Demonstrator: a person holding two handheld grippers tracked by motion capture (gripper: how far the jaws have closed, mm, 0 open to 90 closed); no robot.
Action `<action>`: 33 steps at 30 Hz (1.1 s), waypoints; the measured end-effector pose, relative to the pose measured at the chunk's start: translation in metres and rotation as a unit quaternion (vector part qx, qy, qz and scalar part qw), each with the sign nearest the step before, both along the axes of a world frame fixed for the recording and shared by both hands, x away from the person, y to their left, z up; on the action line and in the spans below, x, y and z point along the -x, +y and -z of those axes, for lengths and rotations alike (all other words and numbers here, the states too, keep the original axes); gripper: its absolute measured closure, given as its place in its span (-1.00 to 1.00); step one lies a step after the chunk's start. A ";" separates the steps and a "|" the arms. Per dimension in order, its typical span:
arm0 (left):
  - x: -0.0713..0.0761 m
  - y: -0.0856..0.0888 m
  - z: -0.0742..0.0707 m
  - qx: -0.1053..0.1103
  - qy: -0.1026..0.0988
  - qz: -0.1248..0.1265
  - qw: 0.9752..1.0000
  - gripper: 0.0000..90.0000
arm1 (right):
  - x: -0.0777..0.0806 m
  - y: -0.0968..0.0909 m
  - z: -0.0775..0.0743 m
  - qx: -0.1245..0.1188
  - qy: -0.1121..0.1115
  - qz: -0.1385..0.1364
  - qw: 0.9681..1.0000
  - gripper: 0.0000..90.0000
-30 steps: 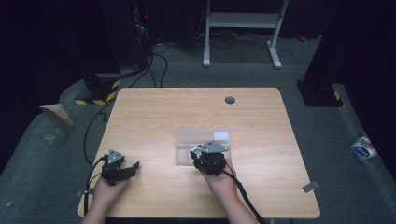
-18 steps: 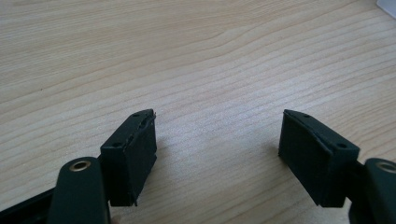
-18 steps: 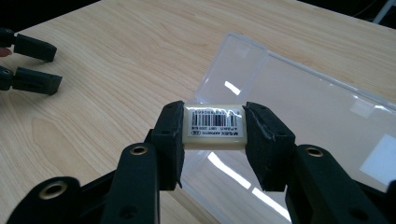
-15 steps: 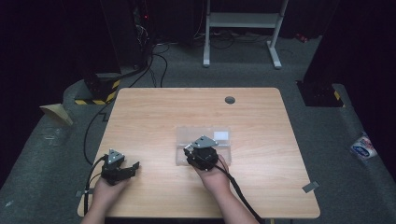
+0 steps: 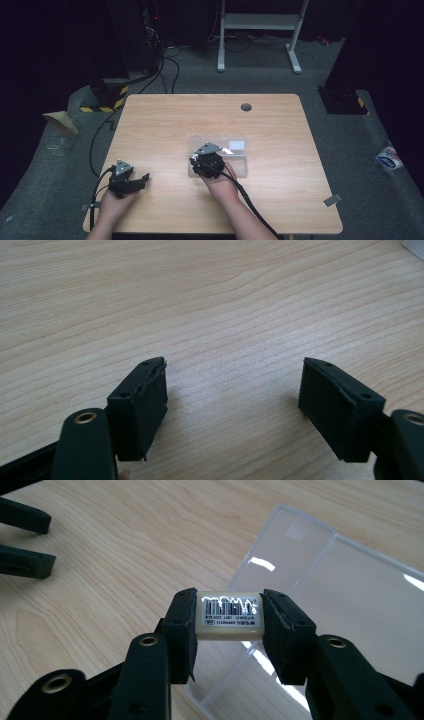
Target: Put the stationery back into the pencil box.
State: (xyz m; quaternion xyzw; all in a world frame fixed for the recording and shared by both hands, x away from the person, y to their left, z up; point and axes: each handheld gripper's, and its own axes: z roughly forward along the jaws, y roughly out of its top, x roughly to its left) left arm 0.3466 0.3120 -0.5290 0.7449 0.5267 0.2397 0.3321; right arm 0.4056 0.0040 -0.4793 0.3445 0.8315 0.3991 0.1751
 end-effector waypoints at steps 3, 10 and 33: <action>0.000 0.000 0.000 0.000 0.000 0.000 1.000 -0.39 | -0.003 0.003 0.005 0.005 0.008 -0.001 1.000 0.30; 0.000 0.000 0.000 -0.003 -0.001 0.002 1.000 -0.39 | -0.006 0.009 0.014 0.021 0.016 -0.011 1.000 0.30; 0.000 0.000 0.000 -0.001 -0.001 0.001 1.000 -0.39 | -0.007 0.013 0.023 0.042 0.018 -0.022 0.999 0.29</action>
